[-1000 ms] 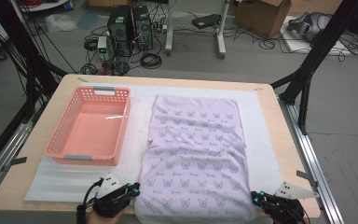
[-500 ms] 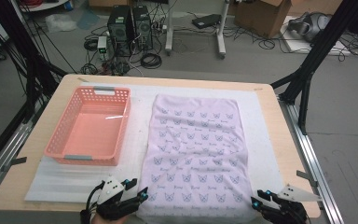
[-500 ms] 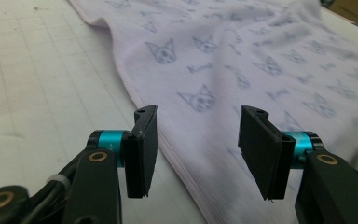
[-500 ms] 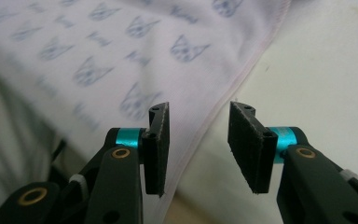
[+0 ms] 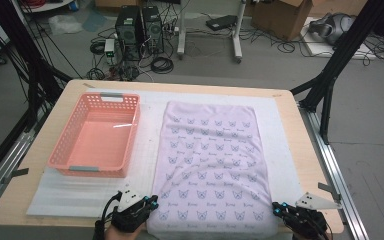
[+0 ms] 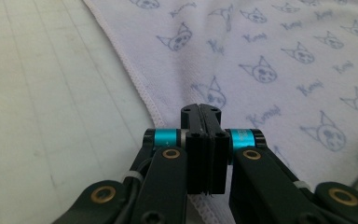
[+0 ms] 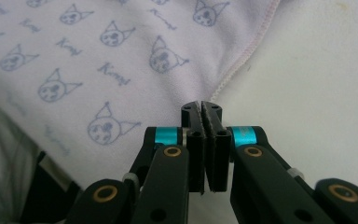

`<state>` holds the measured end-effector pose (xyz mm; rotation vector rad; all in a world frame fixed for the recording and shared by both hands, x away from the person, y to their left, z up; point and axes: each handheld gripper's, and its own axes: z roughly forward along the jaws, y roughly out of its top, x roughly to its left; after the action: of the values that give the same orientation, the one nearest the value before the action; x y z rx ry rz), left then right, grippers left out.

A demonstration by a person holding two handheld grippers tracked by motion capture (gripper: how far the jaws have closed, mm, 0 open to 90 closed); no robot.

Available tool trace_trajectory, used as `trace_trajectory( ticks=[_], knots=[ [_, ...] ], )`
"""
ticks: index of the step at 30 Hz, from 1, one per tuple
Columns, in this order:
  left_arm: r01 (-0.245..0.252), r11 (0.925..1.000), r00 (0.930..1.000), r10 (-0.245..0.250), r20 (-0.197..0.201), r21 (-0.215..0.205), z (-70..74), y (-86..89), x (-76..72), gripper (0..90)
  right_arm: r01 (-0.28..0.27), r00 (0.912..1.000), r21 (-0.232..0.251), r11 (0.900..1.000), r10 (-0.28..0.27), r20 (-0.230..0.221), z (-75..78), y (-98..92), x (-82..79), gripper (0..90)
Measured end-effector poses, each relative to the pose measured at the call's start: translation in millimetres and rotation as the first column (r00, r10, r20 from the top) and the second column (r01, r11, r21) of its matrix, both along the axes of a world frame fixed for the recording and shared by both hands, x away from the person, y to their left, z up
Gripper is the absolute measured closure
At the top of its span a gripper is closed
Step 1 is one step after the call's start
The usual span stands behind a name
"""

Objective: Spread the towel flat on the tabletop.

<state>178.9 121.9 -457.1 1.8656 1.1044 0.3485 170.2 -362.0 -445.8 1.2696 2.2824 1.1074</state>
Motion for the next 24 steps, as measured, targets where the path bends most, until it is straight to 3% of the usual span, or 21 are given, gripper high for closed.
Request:
trace_trajectory(
  ticks=[4,6,8,9,13,17,18,20,21,24],
  knots=[
    [0.022,0.9997,0.9997,-0.022,-0.007,-0.013,2.4,5.2,-11.0,88.6,-0.045,0.9989,0.012,0.999,0.045,-0.011,3.3,-2.6,-9.7,88.3],
    [0.037,0.9993,0.9993,-0.037,-0.001,0.0,-0.1,4.1,-13.7,86.6,-0.062,0.9978,-0.004,0.998,0.062,-0.024,3.0,-3.0,-14.9,87.4],
    [0.037,0.9992,0.999,-0.036,0.027,-0.016,-1.4,1.2,-13.3,71.5,-0.048,0.9982,-0.008,0.999,0.047,-0.036,1.0,-4.3,-15.5,79.2],
    [0.03,0.9995,0.9989,-0.03,0.037,-0.012,-0.9,-0.2,-12.6,59.0,-0.029,0.9986,0.001,1.0,0.029,-0.043,0.5,-5.7,-14.4,74.5],
    [0.004,0.9991,0.9977,-0.001,0.068,-0.041,1.1,-1.2,-7.2,50.6,0.017,0.9998,0.025,1.0,-0.017,-0.013,1.9,-5.2,-9.9,66.6],
    [-0.021,0.9976,0.9948,0.027,0.098,-0.066,4.9,1.0,-1.1,49.9,0.064,0.998,0.015,0.998,-0.064,0.003,-1.0,2.2,0.4,68.1],
    [-0.023,0.9973,0.9945,0.03,0.101,-0.07,6.1,2.0,0.4,49.8,0.072,0.9974,0.007,0.997,-0.072,-0.003,-4.1,4.6,4.2,71.8],
    [-0.029,0.9966,0.9936,0.037,0.107,-0.077,6.9,3.3,1.6,49.8,0.077,0.997,0.015,0.997,-0.077,-0.004,-3.7,3.8,6.5,88.1],
    [-0.033,0.9962,0.9934,0.042,0.107,-0.081,7.3,4.3,2.5,49.7,0.07,0.9973,0.019,0.997,-0.07,-0.021,-2.4,2.8,6.7,88.5],
    [-0.042,0.9958,0.9931,0.05,0.106,-0.081,7.3,7.4,4.6,49.7,0.094,0.9955,-0.038,0.995,-0.094,-0.008,1.0,-1.2,4.6,88.8]
  ],
)
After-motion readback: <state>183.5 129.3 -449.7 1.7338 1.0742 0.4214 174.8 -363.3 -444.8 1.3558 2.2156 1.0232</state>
